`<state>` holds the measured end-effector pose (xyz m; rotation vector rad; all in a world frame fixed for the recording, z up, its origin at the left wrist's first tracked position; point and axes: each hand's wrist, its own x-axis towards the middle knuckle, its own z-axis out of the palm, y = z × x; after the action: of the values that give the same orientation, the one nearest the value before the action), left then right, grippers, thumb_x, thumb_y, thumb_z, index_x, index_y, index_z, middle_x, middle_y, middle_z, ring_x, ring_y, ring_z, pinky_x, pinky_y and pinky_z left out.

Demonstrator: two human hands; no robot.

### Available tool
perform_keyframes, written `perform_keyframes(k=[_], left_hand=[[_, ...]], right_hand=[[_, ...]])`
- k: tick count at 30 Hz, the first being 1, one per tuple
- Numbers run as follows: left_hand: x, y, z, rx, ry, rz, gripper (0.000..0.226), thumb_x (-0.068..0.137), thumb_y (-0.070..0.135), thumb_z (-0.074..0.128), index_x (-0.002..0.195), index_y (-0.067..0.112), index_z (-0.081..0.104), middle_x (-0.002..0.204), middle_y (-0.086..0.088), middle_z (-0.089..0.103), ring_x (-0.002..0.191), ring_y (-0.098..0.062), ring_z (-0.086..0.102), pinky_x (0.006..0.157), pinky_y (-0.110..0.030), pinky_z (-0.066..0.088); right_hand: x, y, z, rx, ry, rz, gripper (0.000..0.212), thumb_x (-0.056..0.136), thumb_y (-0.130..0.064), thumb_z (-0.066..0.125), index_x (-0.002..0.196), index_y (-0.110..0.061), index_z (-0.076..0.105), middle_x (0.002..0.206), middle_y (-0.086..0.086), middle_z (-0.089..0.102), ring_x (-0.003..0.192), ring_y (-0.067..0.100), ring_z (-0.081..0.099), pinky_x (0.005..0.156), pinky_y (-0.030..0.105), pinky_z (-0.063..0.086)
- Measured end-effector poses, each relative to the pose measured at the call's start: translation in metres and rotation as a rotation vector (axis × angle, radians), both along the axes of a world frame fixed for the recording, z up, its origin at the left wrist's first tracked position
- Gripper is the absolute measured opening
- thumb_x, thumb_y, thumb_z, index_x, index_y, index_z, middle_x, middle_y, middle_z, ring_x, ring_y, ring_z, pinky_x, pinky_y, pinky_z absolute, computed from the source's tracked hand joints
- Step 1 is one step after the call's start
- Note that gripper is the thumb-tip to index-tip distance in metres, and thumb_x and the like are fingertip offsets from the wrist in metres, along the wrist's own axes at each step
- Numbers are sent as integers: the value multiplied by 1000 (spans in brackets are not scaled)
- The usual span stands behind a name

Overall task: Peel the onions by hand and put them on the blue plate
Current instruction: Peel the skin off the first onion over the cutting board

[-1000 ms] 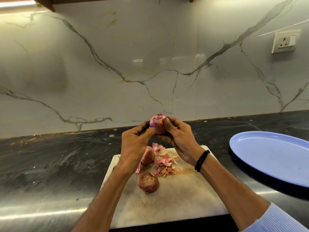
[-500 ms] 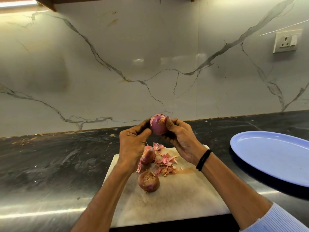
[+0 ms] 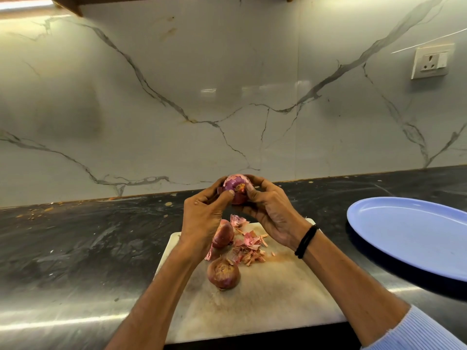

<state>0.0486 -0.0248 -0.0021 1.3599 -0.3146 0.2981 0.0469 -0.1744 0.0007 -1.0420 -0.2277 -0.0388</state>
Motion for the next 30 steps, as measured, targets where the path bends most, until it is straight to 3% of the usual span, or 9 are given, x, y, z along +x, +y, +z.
perform_keyframes(k=[4,12,18,25,30], left_hand=[[1,0,0,-36,38,32,24,86,10,72,104,26,74,98,10,77,100,-7,71,85,-20,58],[1,0,-1,21,21,20,27,88,11,70,105,32,72,96,19,75,100,0,69,88,-21,56],[-1,0,1,-16,46,-28,27,90,5,66,111,22,71,98,11,77,96,-9,73,83,-25,59],[-6,2,2,68,-43,-7,28,92,3,65,100,30,70,85,21,75,86,2,71,69,-11,53],[-6,4,1,98,-45,31,32,92,7,67,123,13,69,109,7,75,98,0,70,76,-11,53]], right_hand=[[0,1,-1,35,7,44,34,98,-1,54,131,-7,56,128,20,58,113,38,65,91,49,57],[-1,0,-3,-173,-25,-16,36,92,-4,64,127,-6,57,115,19,69,106,33,67,81,32,57],[3,0,-5,-179,-42,-23,36,93,-1,62,128,-4,57,114,20,69,103,29,67,93,39,57],[2,1,-7,-180,-63,-19,35,93,-2,61,128,-5,56,113,21,70,102,30,69,91,39,58],[2,1,-6,-160,-53,2,36,92,2,61,127,-5,56,116,24,68,104,32,68,87,38,58]])
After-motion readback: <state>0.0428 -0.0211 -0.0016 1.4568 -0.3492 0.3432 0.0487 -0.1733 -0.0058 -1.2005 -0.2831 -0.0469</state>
